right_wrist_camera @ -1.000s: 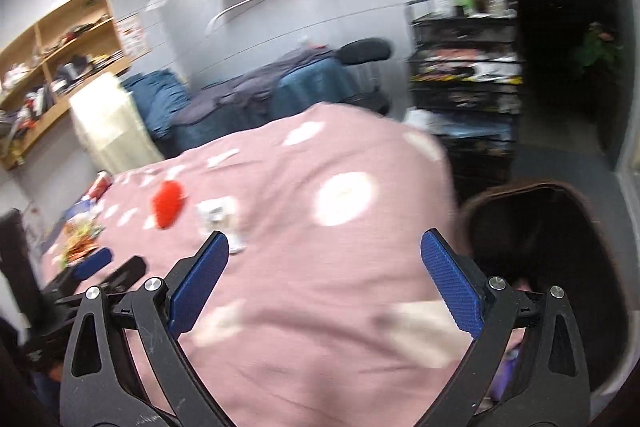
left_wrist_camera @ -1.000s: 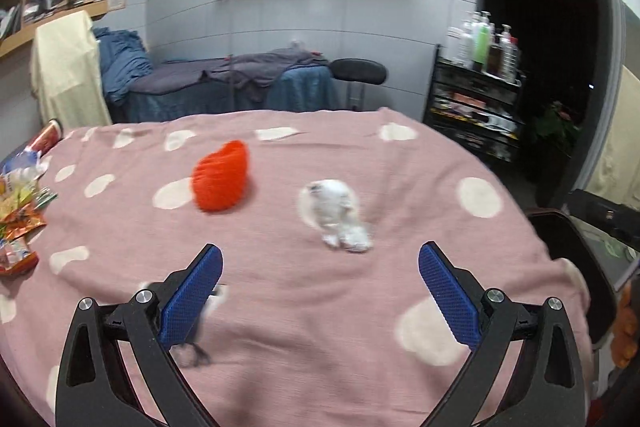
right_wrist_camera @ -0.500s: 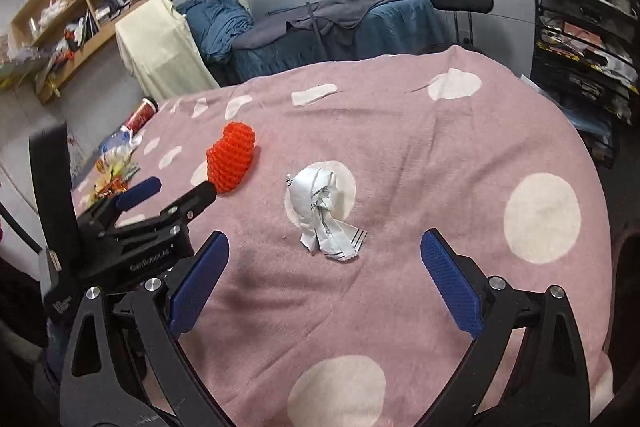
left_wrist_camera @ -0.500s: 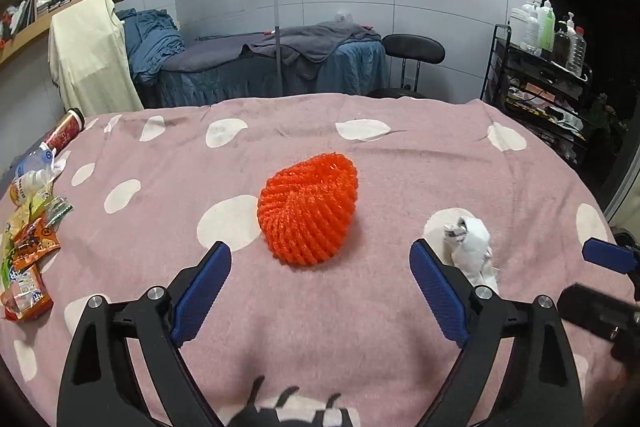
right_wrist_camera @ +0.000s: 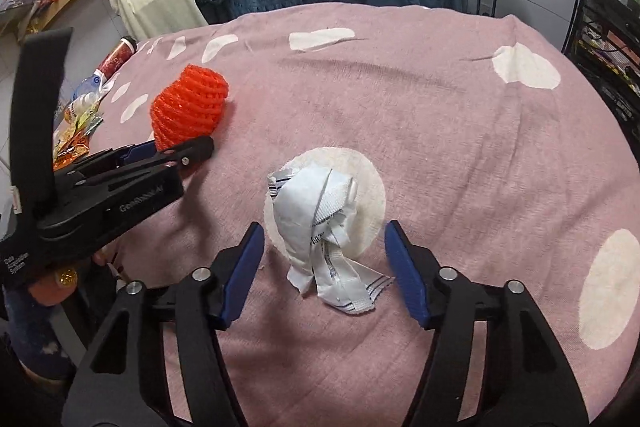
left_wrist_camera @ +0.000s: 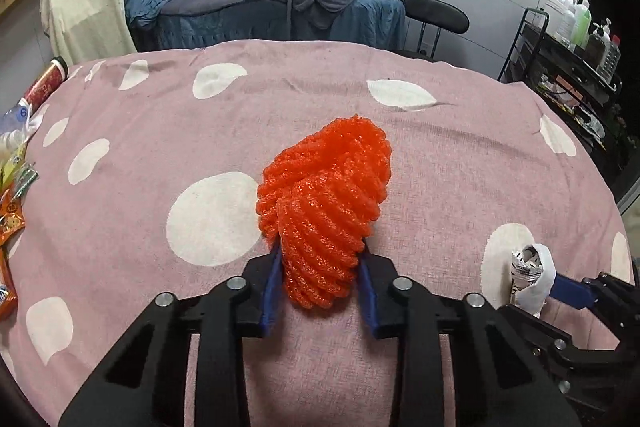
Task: Collect trash
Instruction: 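Grasp the orange mesh net with left tool while right tool grasps white tissue, then carry the white tissue with the right tool into the bin and release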
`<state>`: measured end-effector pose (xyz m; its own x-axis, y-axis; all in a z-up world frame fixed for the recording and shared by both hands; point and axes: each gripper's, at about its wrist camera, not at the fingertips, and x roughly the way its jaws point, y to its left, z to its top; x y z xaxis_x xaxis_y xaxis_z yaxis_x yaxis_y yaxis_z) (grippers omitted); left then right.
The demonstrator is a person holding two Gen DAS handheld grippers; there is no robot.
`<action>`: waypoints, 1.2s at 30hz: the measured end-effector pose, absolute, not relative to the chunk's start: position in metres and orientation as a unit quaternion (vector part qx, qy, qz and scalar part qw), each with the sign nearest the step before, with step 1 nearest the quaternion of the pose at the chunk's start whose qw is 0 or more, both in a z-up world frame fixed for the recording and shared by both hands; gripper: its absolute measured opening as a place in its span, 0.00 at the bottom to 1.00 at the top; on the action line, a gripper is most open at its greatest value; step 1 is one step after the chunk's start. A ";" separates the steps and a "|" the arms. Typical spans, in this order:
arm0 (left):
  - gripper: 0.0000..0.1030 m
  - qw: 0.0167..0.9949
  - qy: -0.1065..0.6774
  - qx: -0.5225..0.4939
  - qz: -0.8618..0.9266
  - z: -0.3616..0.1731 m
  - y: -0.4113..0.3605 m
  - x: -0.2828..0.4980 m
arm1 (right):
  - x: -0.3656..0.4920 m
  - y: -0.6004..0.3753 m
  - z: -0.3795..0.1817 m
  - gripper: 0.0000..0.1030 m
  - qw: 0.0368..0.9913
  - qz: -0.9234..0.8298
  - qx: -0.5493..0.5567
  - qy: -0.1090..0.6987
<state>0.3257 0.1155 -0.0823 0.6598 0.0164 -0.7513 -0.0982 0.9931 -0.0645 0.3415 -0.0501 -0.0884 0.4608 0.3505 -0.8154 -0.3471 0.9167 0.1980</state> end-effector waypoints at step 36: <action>0.20 0.965 0.257 -0.046 -0.038 -0.008 0.043 0.174 | 0.212 -0.164 0.001 0.23 0.936 0.176 0.063 0.297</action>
